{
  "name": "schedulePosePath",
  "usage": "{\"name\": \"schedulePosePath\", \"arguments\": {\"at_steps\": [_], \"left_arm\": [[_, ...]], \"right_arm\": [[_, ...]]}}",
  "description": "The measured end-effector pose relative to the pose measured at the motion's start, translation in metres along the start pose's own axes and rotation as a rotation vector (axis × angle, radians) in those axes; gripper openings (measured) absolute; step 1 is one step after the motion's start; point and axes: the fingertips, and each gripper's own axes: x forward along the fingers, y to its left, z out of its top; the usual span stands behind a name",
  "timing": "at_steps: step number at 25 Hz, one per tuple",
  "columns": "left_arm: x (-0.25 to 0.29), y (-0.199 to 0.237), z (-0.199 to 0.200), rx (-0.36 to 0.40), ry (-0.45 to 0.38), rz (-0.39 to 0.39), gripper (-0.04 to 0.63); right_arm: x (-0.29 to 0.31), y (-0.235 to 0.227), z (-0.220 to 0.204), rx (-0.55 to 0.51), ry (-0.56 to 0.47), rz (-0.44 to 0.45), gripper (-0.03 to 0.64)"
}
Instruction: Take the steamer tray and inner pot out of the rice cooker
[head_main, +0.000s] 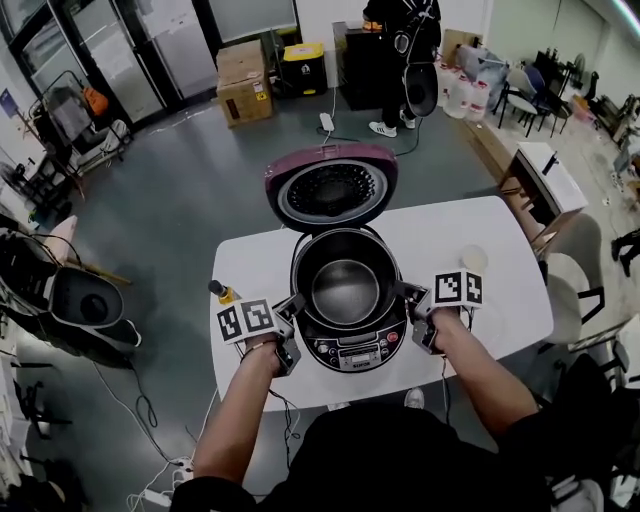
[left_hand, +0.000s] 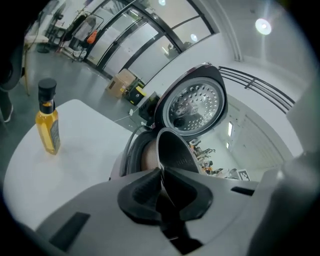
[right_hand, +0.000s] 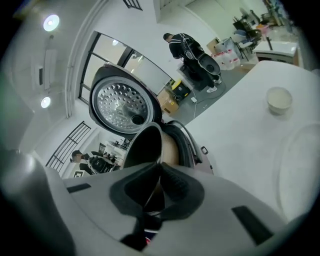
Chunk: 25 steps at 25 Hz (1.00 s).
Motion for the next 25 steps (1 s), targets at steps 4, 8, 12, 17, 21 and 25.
{"name": "schedulePosePath", "arguments": {"at_steps": [4, 8, 12, 17, 21, 25], "left_arm": [[-0.020, -0.017, 0.008, 0.052, -0.049, -0.020, 0.020], [-0.036, -0.041, 0.010, 0.098, -0.101, -0.036, 0.021], [-0.061, -0.060, 0.003, 0.188, -0.165, -0.035, 0.025], [-0.093, -0.091, -0.001, 0.251, -0.295, -0.053, 0.021], [-0.121, -0.104, -0.006, 0.289, -0.382, -0.034, 0.023], [-0.157, -0.106, -0.007, 0.295, -0.457, -0.029, 0.025]], "right_arm": [[-0.016, 0.022, 0.001, -0.024, -0.092, 0.022, 0.021], [-0.041, 0.046, 0.012, -0.088, -0.192, 0.046, 0.021], [-0.062, 0.068, 0.007, -0.193, -0.250, 0.053, 0.020], [-0.096, 0.096, 0.006, -0.310, -0.331, 0.062, 0.021], [-0.113, 0.122, -0.001, -0.374, -0.351, 0.100, 0.021], [-0.113, 0.150, -0.011, -0.401, -0.373, 0.171, 0.023]]}}
